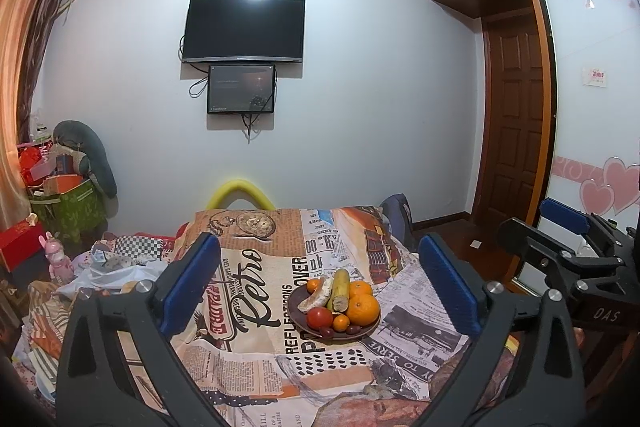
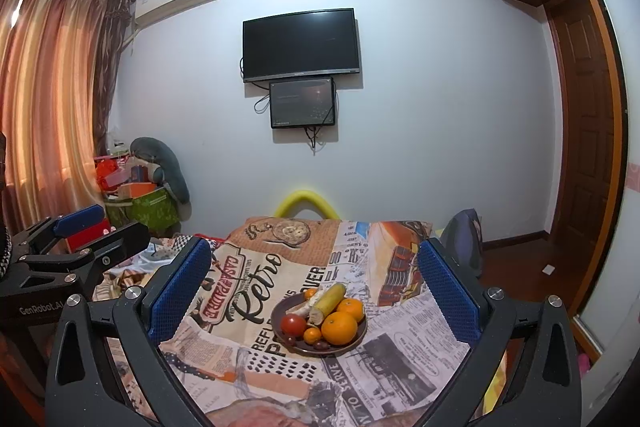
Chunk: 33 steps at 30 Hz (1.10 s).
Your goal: Organize fruits
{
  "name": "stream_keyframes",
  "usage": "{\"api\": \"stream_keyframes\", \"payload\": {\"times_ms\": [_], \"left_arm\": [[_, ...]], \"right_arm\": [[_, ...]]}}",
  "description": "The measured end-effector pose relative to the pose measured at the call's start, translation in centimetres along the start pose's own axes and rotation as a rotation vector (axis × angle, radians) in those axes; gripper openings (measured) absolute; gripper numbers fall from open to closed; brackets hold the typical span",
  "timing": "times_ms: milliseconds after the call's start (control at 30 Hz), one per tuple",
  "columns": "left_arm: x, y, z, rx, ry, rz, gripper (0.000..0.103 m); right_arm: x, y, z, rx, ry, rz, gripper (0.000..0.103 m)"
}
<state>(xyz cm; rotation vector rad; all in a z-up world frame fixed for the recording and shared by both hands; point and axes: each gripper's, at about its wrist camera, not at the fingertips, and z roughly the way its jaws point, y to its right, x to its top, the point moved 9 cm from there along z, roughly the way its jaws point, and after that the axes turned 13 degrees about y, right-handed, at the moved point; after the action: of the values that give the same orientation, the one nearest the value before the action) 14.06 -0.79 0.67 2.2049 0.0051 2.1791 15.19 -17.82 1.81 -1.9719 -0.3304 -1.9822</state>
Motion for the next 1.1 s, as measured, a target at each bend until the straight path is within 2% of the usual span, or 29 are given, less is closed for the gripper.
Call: {"api": "stream_keyframes", "payload": {"times_ms": [1100], "left_arm": [[0.08, 0.37, -0.56, 0.001, 0.014, 0.018, 0.103]], "right_arm": [[0.23, -0.12, -0.26, 0.006, 0.001, 0.001, 0.103]]}}
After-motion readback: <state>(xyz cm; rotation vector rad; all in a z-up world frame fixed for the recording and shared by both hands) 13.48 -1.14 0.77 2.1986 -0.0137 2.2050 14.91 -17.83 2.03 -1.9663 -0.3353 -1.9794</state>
